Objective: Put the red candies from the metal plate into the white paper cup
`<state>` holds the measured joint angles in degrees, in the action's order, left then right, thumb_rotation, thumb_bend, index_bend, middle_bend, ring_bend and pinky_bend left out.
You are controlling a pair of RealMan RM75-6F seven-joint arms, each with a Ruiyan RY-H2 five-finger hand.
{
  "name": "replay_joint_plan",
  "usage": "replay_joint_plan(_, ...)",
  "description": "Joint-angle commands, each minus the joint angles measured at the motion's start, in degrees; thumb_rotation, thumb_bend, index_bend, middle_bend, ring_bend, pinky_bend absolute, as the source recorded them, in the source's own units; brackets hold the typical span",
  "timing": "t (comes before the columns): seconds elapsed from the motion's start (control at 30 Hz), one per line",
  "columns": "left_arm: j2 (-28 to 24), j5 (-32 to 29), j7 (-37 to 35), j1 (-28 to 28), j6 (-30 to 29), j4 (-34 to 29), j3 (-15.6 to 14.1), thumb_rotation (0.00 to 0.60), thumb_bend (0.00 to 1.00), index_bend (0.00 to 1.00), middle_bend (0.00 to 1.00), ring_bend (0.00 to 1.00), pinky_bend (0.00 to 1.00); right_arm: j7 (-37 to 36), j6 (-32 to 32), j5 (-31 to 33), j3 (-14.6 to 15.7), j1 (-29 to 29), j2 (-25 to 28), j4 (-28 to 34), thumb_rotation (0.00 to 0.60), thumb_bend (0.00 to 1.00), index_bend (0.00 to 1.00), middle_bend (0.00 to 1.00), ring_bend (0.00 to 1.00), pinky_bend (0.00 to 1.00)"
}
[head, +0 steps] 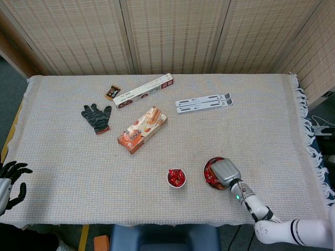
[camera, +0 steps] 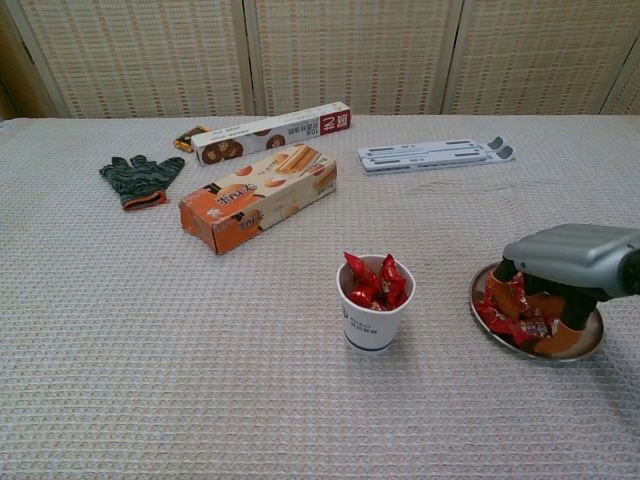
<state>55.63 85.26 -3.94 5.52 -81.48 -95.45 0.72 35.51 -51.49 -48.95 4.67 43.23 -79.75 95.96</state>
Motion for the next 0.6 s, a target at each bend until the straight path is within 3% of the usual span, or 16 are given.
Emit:
replay_joint_plan(0.03,0.02,0.04,0.04,0.04,0.05,0.03,0.00,0.600,0.62,0.31,0.18,0.10,0.30,-0.86,-0.46,-1.12,-0.19,-0.43,0.27,0.31,0.600,0.18,0.59,0.92,0.82,1.00)
replay_joint_plan(0.33,-0.03,-0.05,0.20,0.28,0.45,-0.14,0.05,0.600,0.62,0.31,0.18,0.10,0.30,-3.45,-3.52,-5.21,-1.63,-1.86,2.43,3.68,0.600,0.21,0.67,0.92,0.82,1.00)
replay_joint_plan(0.6,0.04,-0.18,0.66,0.42,0.76,-0.29,0.04,0.600,0.62,0.31,0.18,0.10,0.31,-11.06,-4.01,-13.72,-5.40,-1.96,7.61,13.14,0.600,0.21,0.67,0.92,0.82,1.00)
